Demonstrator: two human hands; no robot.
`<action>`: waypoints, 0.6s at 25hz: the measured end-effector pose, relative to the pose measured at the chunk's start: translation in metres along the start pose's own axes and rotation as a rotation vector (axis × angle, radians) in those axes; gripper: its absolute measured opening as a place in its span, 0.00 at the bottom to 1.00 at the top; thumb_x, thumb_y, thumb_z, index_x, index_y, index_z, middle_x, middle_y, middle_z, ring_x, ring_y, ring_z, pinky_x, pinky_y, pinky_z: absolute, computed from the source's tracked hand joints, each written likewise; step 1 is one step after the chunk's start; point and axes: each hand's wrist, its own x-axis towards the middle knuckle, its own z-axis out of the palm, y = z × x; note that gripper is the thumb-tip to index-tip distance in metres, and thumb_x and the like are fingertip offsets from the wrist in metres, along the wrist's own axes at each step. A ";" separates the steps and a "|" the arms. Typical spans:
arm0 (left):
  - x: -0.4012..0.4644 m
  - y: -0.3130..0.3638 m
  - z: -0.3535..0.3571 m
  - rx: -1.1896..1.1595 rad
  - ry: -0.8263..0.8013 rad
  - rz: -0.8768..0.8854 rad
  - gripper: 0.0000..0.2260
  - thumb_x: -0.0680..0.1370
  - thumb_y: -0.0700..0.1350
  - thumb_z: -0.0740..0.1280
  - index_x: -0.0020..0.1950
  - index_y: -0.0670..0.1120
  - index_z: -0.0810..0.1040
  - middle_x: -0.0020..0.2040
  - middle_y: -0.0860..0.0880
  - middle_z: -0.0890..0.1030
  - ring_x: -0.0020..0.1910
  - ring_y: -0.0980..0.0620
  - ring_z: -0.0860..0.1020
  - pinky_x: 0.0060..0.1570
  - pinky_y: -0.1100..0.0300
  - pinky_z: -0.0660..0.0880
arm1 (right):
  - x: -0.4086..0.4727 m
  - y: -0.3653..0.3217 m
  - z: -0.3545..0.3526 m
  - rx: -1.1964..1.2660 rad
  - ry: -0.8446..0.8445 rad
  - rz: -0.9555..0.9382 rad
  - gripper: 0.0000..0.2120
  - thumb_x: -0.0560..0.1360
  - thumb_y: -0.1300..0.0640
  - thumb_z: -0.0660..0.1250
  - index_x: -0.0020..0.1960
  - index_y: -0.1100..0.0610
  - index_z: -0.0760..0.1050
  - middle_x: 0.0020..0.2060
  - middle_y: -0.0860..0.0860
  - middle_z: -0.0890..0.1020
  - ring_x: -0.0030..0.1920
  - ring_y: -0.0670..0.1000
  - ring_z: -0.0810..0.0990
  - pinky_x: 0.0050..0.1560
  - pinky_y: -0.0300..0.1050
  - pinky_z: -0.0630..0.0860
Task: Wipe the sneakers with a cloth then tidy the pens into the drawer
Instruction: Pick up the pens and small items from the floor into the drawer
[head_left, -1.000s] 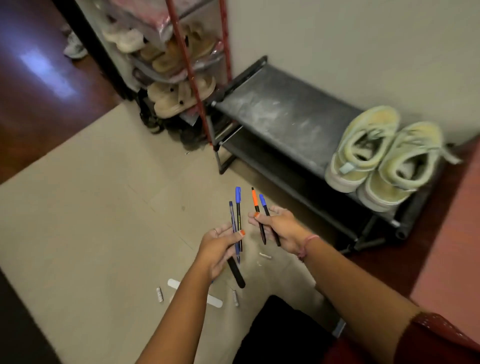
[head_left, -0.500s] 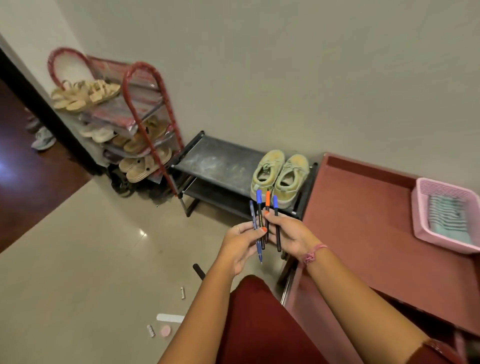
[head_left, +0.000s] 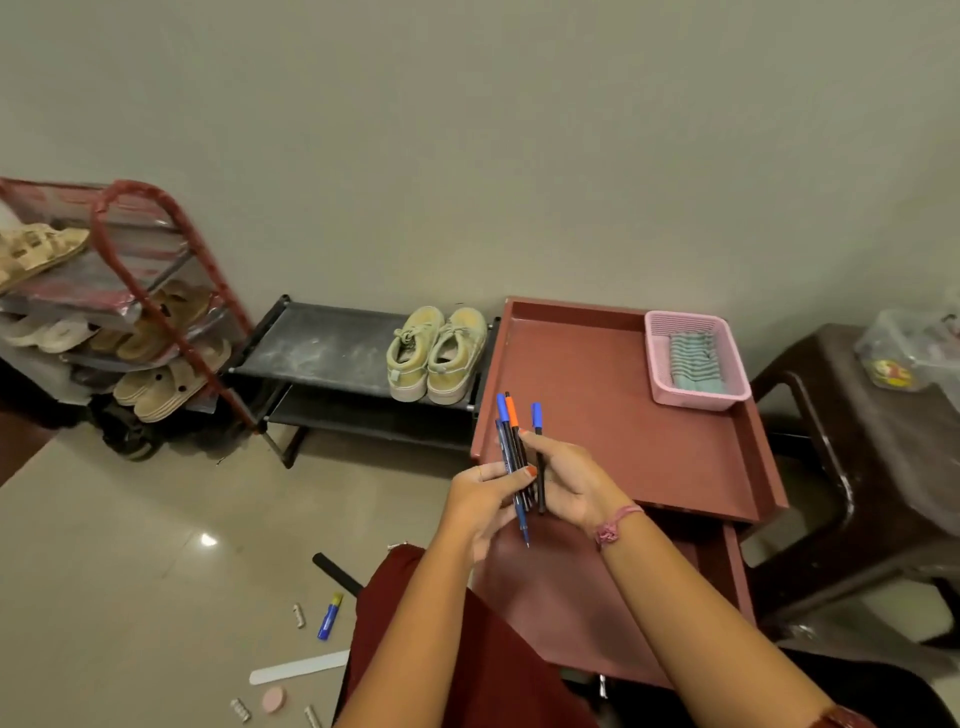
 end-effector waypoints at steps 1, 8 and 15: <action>0.000 -0.009 0.004 0.010 -0.012 -0.023 0.04 0.75 0.34 0.70 0.49 0.37 0.82 0.41 0.41 0.83 0.36 0.50 0.83 0.37 0.60 0.80 | -0.007 0.001 -0.011 0.009 0.000 0.018 0.14 0.80 0.59 0.58 0.60 0.65 0.75 0.44 0.57 0.81 0.36 0.51 0.80 0.39 0.45 0.78; -0.003 -0.077 0.014 0.021 -0.044 -0.197 0.08 0.74 0.36 0.72 0.53 0.36 0.82 0.45 0.40 0.83 0.41 0.49 0.82 0.43 0.59 0.81 | -0.034 0.036 -0.099 0.012 0.191 0.065 0.12 0.81 0.65 0.55 0.62 0.57 0.70 0.57 0.53 0.80 0.50 0.51 0.81 0.46 0.47 0.76; 0.013 -0.119 0.008 0.076 0.026 -0.349 0.06 0.73 0.35 0.72 0.50 0.37 0.80 0.40 0.41 0.83 0.39 0.49 0.82 0.45 0.58 0.81 | -0.018 0.090 -0.183 -0.013 0.428 0.173 0.16 0.80 0.70 0.54 0.63 0.57 0.69 0.55 0.52 0.79 0.55 0.52 0.78 0.55 0.49 0.74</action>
